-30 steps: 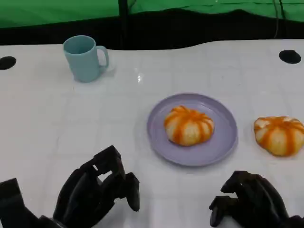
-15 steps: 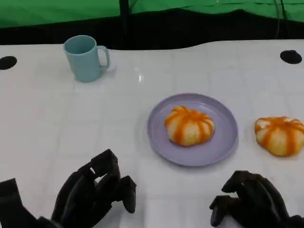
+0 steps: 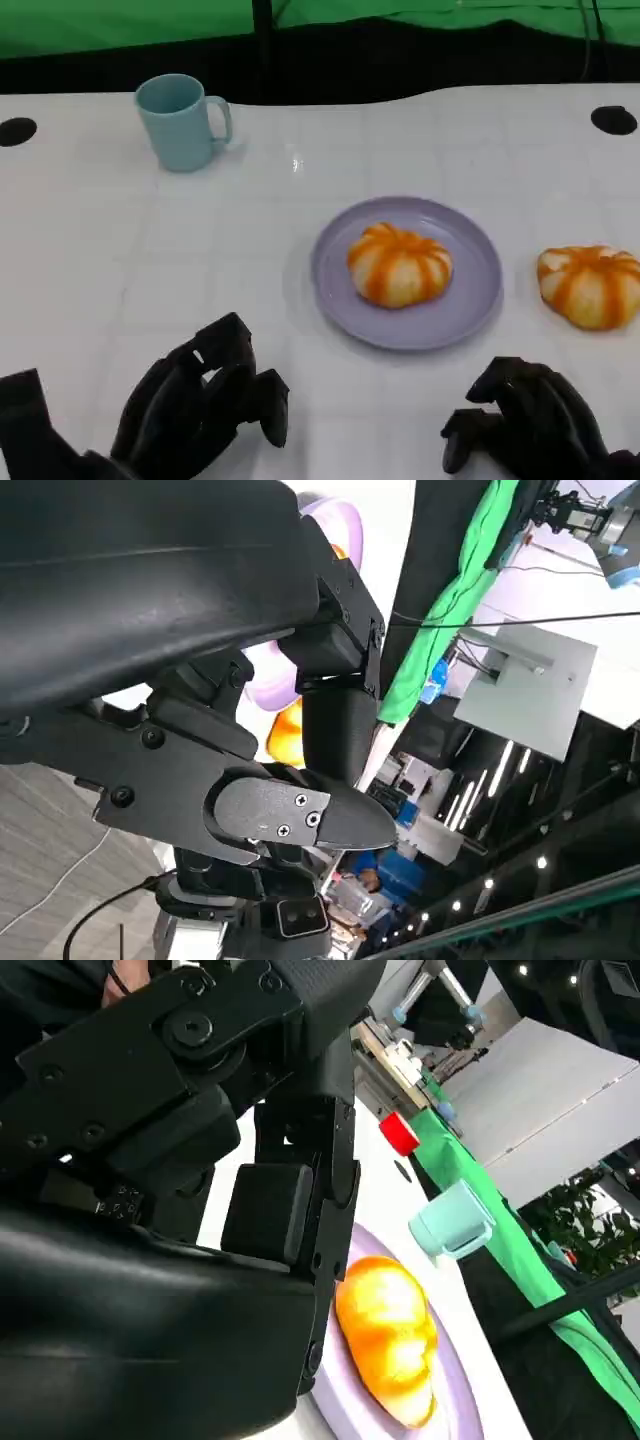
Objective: Grasp the bread from the table and place it into the plate.
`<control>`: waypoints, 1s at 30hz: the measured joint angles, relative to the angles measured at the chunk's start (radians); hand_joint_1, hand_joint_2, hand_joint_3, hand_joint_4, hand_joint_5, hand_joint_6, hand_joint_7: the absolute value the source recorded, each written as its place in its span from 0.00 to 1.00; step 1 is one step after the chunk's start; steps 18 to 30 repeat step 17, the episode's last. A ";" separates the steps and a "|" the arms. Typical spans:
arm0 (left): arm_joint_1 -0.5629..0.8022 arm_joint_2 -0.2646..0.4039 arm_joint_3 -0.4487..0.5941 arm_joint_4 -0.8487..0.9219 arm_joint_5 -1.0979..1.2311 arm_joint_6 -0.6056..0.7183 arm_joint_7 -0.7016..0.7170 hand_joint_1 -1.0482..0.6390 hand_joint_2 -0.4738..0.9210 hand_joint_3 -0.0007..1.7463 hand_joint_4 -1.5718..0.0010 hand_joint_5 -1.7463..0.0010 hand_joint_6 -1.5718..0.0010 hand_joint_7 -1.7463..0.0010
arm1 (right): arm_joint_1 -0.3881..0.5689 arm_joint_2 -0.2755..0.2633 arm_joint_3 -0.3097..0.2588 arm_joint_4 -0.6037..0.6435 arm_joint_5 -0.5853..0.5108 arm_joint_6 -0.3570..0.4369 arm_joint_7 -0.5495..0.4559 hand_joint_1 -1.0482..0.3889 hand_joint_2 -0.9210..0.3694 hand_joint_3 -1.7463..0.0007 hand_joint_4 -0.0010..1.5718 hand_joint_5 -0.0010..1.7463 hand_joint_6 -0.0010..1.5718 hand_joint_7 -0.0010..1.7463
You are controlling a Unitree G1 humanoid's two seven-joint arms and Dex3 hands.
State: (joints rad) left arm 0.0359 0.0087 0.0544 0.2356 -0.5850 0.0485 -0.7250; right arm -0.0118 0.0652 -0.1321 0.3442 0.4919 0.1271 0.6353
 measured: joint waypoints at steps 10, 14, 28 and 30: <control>-0.001 0.000 0.014 0.002 0.000 0.004 -0.014 0.19 1.00 0.11 0.45 0.00 0.59 0.00 | 0.000 0.000 -0.002 0.000 0.000 0.000 0.001 0.01 0.16 1.00 1.00 0.43 1.00 0.22; -0.001 0.002 0.021 0.002 0.000 0.008 -0.016 0.19 1.00 0.10 0.45 0.00 0.59 0.00 | 0.000 0.001 0.001 -0.002 -0.001 0.000 0.000 0.01 0.15 0.99 1.00 0.42 1.00 0.22; -0.001 0.002 0.022 0.001 -0.001 0.025 -0.018 0.19 1.00 0.09 0.44 0.00 0.59 0.00 | 0.001 0.002 0.006 -0.010 -0.003 0.000 -0.004 0.01 0.15 1.00 1.00 0.42 1.00 0.22; -0.001 0.002 0.022 0.001 -0.001 0.025 -0.018 0.19 1.00 0.09 0.44 0.00 0.59 0.00 | 0.001 0.002 0.006 -0.010 -0.003 0.000 -0.004 0.01 0.15 1.00 1.00 0.42 1.00 0.22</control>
